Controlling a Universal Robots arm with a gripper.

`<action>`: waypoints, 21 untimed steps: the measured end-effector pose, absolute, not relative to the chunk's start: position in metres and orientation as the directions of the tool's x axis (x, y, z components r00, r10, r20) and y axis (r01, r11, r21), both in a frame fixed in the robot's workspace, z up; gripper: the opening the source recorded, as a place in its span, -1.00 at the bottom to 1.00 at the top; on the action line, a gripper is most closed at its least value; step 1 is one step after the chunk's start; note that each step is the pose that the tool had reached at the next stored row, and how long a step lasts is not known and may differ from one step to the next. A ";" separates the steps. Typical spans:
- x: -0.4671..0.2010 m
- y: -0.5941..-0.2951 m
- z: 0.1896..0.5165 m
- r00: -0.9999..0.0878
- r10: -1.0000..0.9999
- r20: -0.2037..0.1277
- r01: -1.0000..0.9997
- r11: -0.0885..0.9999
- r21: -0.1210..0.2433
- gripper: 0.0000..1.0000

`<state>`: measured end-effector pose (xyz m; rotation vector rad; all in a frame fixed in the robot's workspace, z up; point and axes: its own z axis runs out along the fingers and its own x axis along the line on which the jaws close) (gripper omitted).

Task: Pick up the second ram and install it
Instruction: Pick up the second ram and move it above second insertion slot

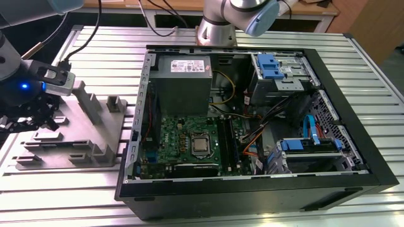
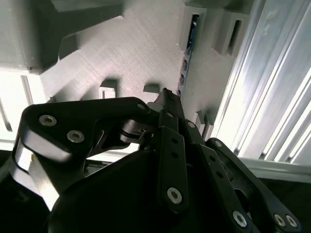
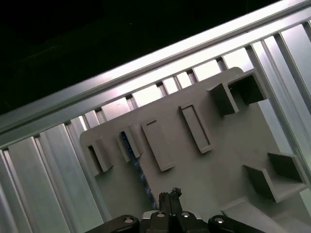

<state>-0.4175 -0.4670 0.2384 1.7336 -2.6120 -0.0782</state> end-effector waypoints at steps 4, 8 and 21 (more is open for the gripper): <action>-0.417 -0.467 0.237 -0.320 -0.947 -0.023 -0.947 0.319 0.045 -0.80; -0.417 -0.467 0.235 -0.251 -0.968 -0.023 -0.967 0.249 0.045 -0.80; -0.417 -0.467 0.228 -0.016 -1.000 -0.023 -0.999 0.015 0.045 -0.80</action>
